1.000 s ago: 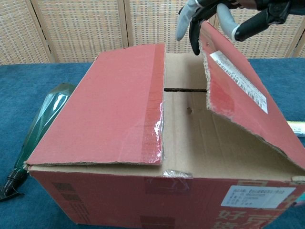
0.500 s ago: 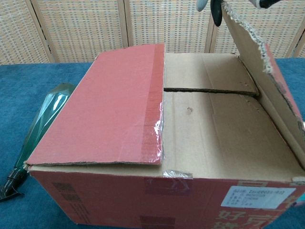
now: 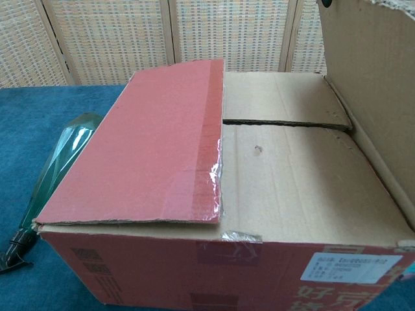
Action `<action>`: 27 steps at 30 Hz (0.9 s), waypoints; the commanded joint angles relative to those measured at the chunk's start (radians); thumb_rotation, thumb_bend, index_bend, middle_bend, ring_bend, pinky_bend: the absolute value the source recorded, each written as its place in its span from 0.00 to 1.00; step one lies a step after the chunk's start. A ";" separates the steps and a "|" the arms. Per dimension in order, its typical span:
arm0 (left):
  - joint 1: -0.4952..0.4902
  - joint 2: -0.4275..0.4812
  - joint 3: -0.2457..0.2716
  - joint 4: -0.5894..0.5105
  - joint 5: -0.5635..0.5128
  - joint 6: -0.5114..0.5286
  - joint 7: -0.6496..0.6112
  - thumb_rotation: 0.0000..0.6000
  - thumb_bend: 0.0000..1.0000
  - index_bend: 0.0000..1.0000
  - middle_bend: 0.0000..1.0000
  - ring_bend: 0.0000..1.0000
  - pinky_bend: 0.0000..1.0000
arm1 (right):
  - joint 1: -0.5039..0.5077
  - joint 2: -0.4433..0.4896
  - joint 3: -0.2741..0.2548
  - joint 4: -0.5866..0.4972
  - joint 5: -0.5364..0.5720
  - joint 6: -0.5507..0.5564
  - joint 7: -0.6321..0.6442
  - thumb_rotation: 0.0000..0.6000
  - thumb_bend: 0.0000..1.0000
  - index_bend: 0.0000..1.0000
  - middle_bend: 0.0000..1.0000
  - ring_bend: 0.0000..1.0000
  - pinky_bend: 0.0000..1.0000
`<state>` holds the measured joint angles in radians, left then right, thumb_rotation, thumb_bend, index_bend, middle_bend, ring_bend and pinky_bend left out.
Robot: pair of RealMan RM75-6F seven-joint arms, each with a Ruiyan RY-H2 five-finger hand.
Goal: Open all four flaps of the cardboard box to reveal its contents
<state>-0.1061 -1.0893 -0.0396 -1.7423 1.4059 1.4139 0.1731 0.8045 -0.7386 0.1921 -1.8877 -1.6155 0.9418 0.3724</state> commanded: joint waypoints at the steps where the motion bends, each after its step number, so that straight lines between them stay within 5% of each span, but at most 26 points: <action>1: -0.001 0.001 -0.001 -0.003 0.000 0.001 0.004 1.00 0.20 0.18 0.00 0.00 0.00 | -0.007 0.018 0.002 0.006 0.003 -0.001 0.001 1.00 1.00 0.32 0.47 0.03 0.00; 27: -0.005 -0.001 0.003 -0.026 0.002 0.003 0.040 1.00 0.20 0.18 0.00 0.00 0.00 | -0.088 0.089 0.001 0.091 0.044 0.026 -0.014 1.00 1.00 0.32 0.47 0.03 0.00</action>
<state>-0.1111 -1.0903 -0.0366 -1.7688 1.4075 1.4165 0.2127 0.7203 -0.6478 0.1947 -1.8013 -1.5744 0.9672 0.3599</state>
